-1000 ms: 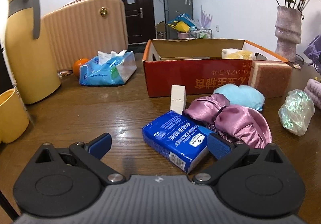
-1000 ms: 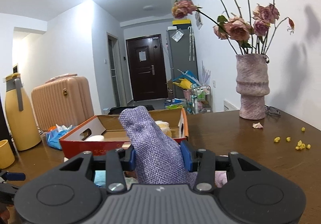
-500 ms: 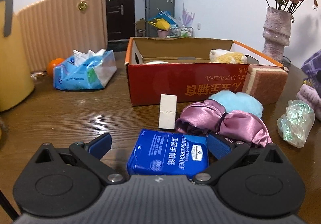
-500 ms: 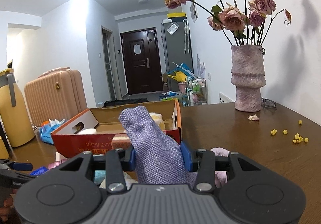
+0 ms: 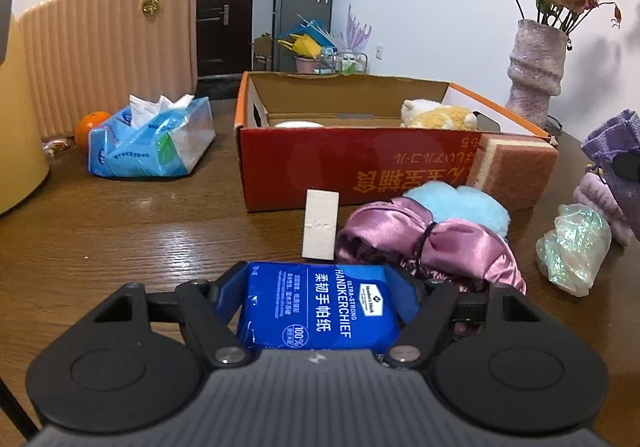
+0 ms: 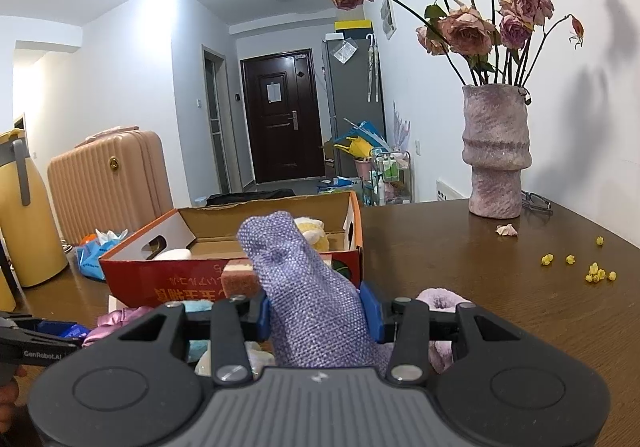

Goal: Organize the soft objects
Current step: 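Grasp the blue tissue pack with the left gripper while the right gripper holds the sock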

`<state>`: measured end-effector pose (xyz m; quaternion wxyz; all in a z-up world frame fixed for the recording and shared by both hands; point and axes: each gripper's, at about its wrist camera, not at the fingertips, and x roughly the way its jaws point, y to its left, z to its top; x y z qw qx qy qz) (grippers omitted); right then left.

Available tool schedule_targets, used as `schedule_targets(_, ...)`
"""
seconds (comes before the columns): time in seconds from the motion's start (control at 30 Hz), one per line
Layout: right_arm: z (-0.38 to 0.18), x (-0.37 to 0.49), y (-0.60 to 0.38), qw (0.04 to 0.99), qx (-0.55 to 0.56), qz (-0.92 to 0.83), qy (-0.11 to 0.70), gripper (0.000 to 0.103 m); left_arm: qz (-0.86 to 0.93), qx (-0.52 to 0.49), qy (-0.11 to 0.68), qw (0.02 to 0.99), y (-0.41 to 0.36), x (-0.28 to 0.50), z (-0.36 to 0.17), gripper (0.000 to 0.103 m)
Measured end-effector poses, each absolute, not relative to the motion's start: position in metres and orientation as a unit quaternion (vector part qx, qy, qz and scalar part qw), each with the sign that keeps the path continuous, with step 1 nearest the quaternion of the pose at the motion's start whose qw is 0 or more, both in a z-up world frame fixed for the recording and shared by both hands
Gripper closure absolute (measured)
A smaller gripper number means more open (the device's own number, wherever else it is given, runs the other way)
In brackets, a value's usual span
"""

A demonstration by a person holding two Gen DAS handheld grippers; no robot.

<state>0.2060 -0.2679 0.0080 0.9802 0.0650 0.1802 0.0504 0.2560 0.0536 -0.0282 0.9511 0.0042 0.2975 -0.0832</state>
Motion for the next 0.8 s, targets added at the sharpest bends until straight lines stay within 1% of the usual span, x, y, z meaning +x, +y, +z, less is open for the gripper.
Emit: schedule_targets(0.8, 0.013, 0.194, -0.267, 0.983, 0.065, 0.063, 0.157, 0.06, -0.006, -0.011, 0.221, 0.975, 0.065, 0.219, -0.004, 0.029)
